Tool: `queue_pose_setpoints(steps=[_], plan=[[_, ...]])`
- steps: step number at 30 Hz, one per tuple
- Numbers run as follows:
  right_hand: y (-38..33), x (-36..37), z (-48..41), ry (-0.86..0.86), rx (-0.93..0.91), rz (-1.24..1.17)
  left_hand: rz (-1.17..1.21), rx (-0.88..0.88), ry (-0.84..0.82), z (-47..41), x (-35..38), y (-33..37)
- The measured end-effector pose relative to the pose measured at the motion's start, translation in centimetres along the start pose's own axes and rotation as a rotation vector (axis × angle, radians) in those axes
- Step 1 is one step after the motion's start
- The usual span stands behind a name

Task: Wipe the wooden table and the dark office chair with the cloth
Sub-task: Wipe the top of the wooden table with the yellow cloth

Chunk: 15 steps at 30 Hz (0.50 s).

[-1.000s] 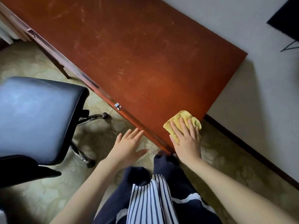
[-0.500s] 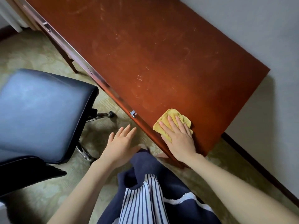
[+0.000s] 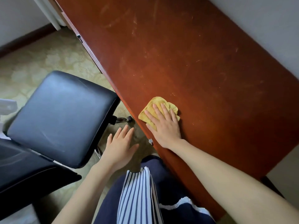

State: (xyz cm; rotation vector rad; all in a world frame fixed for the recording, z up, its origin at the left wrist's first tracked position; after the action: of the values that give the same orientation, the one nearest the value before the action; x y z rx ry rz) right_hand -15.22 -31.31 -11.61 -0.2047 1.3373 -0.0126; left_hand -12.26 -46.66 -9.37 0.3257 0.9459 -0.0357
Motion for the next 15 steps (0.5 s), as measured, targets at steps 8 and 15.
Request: queue_pose_setpoints(steps=[8,15], plan=[[-1.7,-0.9,-5.1,-0.016,0.132,-0.098,-0.024,0.053,0.034,-4.1,-3.7,-0.9],[-0.3,-0.9,-0.8,0.067,0.188,-0.097,-0.181,0.391,-0.043,-7.5,-5.4,3.0]])
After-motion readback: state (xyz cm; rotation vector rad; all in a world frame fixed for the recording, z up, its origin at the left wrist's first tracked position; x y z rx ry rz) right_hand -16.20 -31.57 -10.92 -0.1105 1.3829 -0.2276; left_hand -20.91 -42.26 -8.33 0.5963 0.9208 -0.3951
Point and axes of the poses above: each hand's wrist, its own z-axis away from the middle knuckle, its own x-axis out of the palm, y = z × x, the point moved 9 cm from there along -z, towards the middle knuckle, and after that the axes turned 1 degree about -z, right-handed, at the moved point
